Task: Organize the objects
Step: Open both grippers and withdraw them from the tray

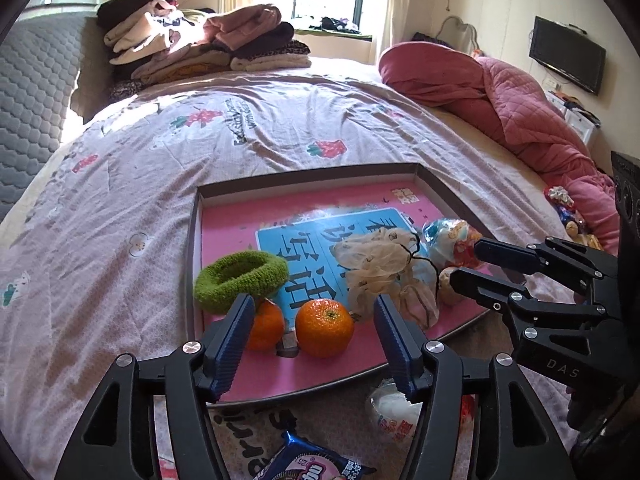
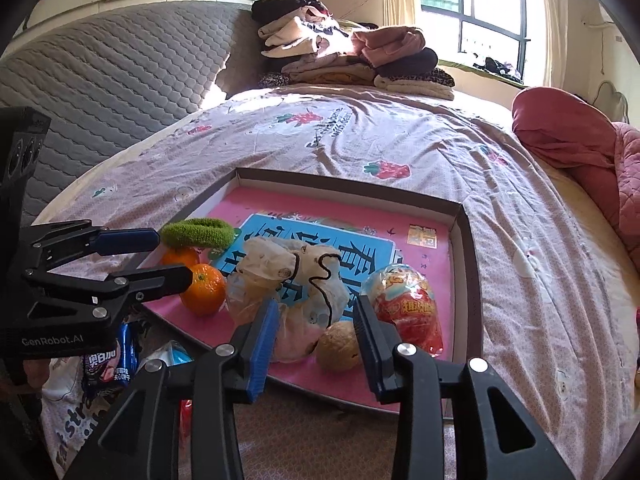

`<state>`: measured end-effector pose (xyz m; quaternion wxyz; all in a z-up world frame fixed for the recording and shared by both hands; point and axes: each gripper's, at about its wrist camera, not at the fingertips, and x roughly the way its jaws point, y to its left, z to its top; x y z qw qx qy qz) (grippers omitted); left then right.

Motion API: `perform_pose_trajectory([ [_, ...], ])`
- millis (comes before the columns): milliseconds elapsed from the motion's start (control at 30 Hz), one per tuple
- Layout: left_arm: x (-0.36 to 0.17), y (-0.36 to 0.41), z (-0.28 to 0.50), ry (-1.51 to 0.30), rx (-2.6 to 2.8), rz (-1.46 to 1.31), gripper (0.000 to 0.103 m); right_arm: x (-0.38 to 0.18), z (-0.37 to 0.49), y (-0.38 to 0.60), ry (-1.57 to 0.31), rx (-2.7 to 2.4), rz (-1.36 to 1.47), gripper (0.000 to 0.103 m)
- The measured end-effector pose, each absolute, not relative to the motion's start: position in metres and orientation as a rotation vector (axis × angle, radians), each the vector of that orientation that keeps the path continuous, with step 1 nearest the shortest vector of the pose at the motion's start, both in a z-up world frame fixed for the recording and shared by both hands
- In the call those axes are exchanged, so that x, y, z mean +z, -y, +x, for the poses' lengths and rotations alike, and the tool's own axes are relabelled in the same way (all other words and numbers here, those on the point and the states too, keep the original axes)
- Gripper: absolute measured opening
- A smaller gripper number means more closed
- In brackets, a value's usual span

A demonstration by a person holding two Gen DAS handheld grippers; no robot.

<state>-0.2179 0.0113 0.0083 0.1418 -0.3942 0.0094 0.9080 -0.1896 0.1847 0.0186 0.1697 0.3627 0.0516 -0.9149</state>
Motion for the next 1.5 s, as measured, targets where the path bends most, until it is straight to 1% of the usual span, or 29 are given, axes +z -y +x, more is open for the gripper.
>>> perform_pose_trajectory([
  [100,0.025,-0.001,-0.21,0.027,2.65,-1.1,0.066,0.033,-0.18,-0.188,-0.129,-2.617,0.976,0.039],
  [200,0.039,0.006,-0.2,0.057,2.665,-1.062,0.071,0.047,-0.17,-0.189,-0.116,-2.626,0.929,0.043],
  [400,0.061,0.019,-0.18,0.116,2.688,-1.003,0.072,0.069,-0.15,-0.185,-0.111,-2.634,0.847,0.045],
  [500,0.069,0.022,-0.171,0.109,2.722,-0.964,0.074,0.076,-0.14,-0.185,-0.102,-2.646,0.818,0.047],
  [800,0.087,0.033,-0.14,0.108,2.747,-0.887,0.075,0.094,-0.112,-0.187,-0.085,-2.644,0.742,0.051],
  [900,0.09,0.036,-0.126,0.074,2.773,-0.843,0.075,0.097,-0.104,-0.186,-0.077,-2.636,0.733,0.051],
  [1100,0.081,0.042,-0.104,0.021,2.761,-0.823,0.075,0.088,-0.09,-0.184,-0.07,-2.606,0.755,0.053],
  [1400,0.044,0.033,-0.085,-0.159,2.754,-0.873,0.075,0.062,-0.079,-0.171,-0.118,-2.554,0.84,0.057],
  [1500,0.033,0.033,-0.084,-0.171,2.742,-0.905,0.075,0.056,-0.074,-0.167,-0.131,-2.54,0.855,0.059],
])
